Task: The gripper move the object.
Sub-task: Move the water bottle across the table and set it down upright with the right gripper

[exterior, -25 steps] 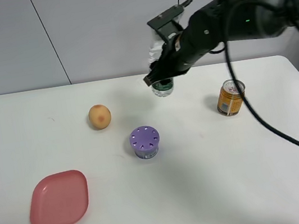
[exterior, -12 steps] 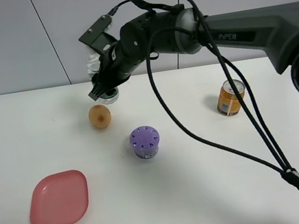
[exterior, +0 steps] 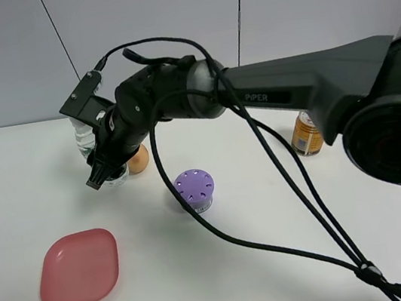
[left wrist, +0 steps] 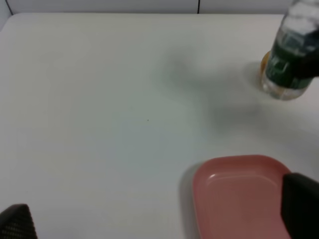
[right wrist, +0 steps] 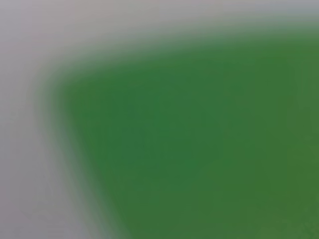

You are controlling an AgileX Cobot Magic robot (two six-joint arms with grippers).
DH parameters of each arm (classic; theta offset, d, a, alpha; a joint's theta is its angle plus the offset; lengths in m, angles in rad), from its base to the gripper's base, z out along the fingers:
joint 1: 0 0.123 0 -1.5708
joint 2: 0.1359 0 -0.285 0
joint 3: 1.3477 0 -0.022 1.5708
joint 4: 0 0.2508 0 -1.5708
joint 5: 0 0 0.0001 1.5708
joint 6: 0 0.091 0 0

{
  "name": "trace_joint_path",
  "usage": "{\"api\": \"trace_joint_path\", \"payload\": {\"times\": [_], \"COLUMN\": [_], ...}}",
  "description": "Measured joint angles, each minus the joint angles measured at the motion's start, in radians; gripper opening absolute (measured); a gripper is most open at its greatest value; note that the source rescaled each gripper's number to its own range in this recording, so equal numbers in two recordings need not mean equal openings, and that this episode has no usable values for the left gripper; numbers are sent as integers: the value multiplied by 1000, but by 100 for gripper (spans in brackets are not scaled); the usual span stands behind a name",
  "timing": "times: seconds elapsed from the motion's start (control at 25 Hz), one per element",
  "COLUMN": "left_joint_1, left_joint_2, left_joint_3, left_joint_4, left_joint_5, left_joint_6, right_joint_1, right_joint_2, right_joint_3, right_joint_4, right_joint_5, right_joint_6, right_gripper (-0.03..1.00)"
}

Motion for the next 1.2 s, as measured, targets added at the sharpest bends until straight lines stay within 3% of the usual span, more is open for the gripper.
{"api": "trace_joint_path", "payload": {"times": [1.08,1.12,1.2], "left_joint_1": [0,0,0], "left_joint_2": [0,0,0], "left_joint_3": [0,0,0], "left_joint_4": [0,0,0], "left_joint_5": [0,0,0], "left_joint_6": [0,0,0], "right_joint_1": [16,16,16], "right_joint_2": [100,99,96], "right_joint_3": [-3,-3,-3], "right_joint_4": [39,39,40], "right_joint_5": [-54,-53,-66], "right_joint_6": [-42,-42,-42], "right_gripper": [0,5,36]}}
